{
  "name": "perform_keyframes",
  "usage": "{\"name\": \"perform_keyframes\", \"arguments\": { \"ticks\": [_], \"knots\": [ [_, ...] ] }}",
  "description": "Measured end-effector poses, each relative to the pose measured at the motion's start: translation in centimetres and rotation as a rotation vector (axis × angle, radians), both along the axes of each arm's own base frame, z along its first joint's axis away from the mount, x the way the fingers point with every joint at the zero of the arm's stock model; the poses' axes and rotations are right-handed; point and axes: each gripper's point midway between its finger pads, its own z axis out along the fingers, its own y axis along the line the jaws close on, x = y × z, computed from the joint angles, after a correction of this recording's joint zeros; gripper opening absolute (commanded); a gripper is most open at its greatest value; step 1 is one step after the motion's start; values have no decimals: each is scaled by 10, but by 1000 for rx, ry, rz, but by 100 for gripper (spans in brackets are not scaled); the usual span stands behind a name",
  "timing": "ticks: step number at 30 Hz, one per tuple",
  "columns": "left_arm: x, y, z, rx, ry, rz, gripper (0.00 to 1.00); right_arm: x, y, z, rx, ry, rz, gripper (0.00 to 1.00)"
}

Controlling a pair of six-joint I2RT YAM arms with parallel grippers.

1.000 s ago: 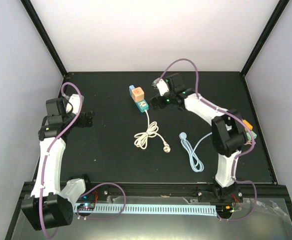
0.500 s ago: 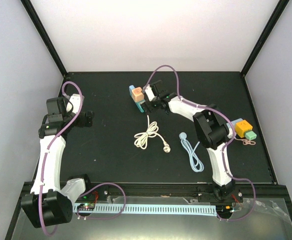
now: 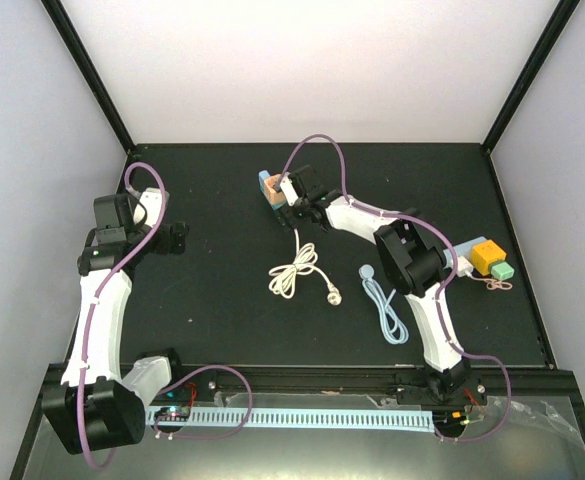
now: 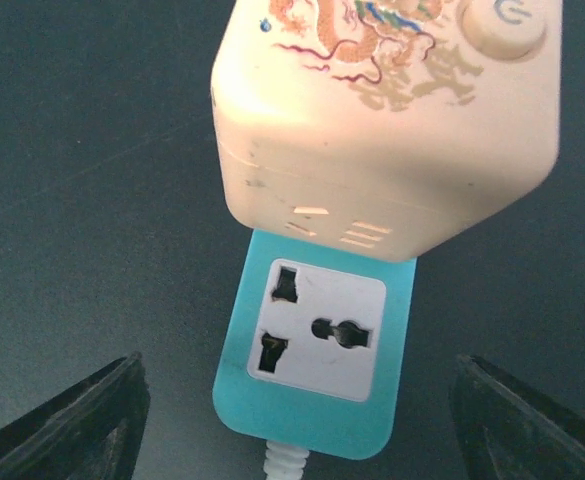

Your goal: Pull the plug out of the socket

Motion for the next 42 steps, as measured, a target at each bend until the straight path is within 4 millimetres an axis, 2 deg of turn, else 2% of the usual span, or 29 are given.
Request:
{"name": "perform_keyframes", "arguments": {
  "ticks": [3, 11, 18, 24, 27, 33, 42],
  "knots": [
    [0, 1, -1, 1, 5, 2, 99, 0, 1, -3, 5, 2, -10, 79],
    [2, 2, -6, 5, 21, 10, 99, 6, 1, -22, -19, 24, -38, 69],
    [3, 6, -9, 16, 31, 24, 99, 9, 0, -20, -15, 25, -63, 48],
    [3, 7, -9, 21, 32, 29, 99, 9, 1, -20, -15, 22, -54, 39],
    [3, 7, -9, 23, 32, 26, 99, 6, 2, -20, -6, 16, -34, 38],
    [2, 4, -9, 32, 29, -6, 99, -21, 1, -20, -7, 27, 89, 40],
    [-6, -18, -11, -12, 68, -147, 99, -92, 15, -22, -18, 30, 411, 40]
  ]
}}
